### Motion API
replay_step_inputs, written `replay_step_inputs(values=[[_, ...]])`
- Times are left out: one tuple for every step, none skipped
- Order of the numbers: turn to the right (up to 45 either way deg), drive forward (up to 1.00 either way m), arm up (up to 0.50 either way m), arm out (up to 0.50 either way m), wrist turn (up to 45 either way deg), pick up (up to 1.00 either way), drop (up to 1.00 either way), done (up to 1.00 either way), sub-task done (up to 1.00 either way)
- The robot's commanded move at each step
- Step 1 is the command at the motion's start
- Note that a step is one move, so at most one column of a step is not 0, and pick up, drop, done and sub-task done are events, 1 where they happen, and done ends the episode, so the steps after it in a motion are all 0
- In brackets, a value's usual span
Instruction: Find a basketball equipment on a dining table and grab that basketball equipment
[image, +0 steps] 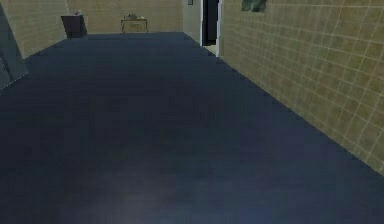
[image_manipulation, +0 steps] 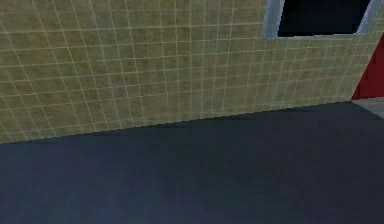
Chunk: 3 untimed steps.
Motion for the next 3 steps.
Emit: replay_step_inputs(values=[[0.0, 1.0, 0.0, 0.0, 0.0, 0.0, 0.0, 0.0, 0.0], [0.0, 1.0, 0.0, 0.0, 0.0, 0.0, 0.0, 0.0, 0.0], [0.0, 1.0, 0.0, 0.0, 0.0, 0.0, 0.0, 0.0, 0.0]])
